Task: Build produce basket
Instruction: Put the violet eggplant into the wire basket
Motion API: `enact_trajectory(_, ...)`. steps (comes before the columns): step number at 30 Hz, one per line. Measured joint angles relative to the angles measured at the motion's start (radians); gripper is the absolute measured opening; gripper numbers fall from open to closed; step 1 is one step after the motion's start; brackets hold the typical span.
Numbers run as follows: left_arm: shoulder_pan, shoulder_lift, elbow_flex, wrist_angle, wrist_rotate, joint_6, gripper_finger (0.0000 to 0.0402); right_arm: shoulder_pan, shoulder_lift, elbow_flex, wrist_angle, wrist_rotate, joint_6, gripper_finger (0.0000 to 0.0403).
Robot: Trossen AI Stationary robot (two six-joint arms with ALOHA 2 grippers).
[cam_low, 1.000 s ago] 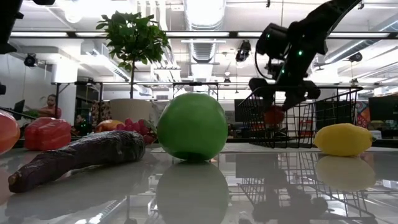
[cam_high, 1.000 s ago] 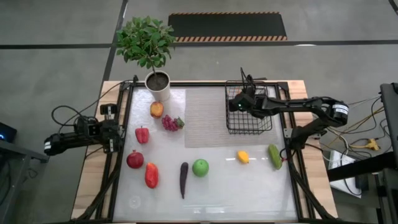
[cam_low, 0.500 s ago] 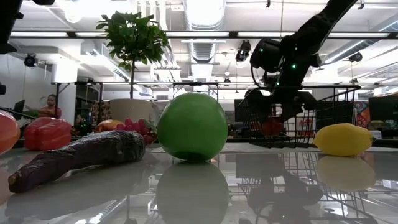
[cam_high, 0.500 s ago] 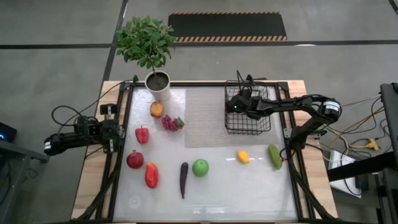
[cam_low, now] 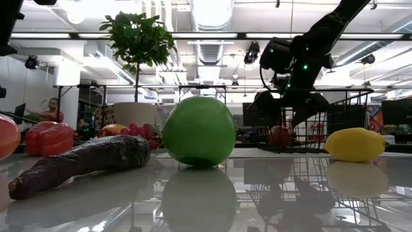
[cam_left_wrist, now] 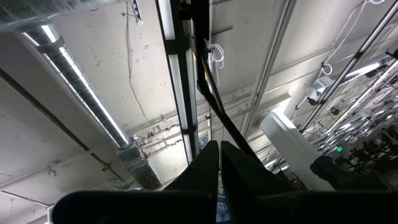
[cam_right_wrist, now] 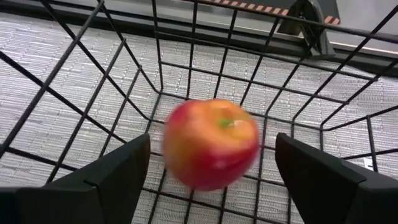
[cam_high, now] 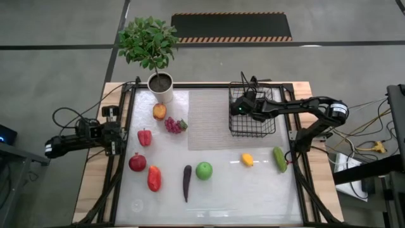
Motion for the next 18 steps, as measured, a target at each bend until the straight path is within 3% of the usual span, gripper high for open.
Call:
enact_trajectory(9, 0.0, 0.0, 0.0, -0.003, 0.0, -0.001, 0.0, 0.025, -0.143, 0.0, -0.019, -0.021, -0.067, 0.0327)
enact_trajectory(18, 0.0, 0.068, 0.001, 0.001, -0.006, -0.084, 0.0, 0.148, -0.352, 0.0, -0.021, -0.167, -0.262, 0.0327)
